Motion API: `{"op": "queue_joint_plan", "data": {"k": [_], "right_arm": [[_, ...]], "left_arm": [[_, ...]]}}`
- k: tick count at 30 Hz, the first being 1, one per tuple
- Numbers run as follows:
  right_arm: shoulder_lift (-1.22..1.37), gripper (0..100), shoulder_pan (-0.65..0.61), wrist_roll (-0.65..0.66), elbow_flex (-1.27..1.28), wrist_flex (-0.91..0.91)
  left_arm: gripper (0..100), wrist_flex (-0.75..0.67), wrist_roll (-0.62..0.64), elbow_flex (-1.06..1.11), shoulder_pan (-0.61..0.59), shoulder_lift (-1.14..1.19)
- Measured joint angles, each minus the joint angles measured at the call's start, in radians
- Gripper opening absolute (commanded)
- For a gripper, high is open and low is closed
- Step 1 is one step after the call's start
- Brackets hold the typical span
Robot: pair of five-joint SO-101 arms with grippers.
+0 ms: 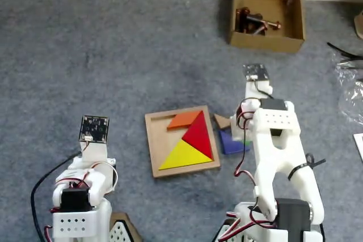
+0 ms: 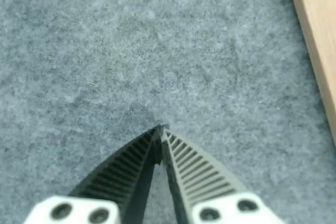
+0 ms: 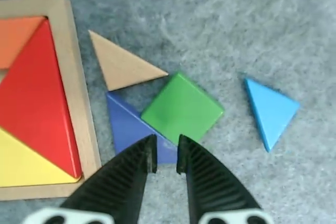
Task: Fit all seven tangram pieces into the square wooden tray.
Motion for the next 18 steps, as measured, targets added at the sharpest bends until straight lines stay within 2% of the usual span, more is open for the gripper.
{"op": "queue_joint_plan", "data": {"k": [7,14,18], "right_arm": [[-0.178,6.7,0.0,0.0,0.014,0.066],[-0.267,6.7,-0.002,0.0,0.196,-0.092],[-0.273,6.7,-0.006,0.0,0.227,-0.117]], "left_arm": [[1,0.0,0.0,0.0,0.0,0.0],[1,0.0,0.0,0.0,0.0,0.0],[1,0.0,0.0,0.0,0.0,0.0]]}}
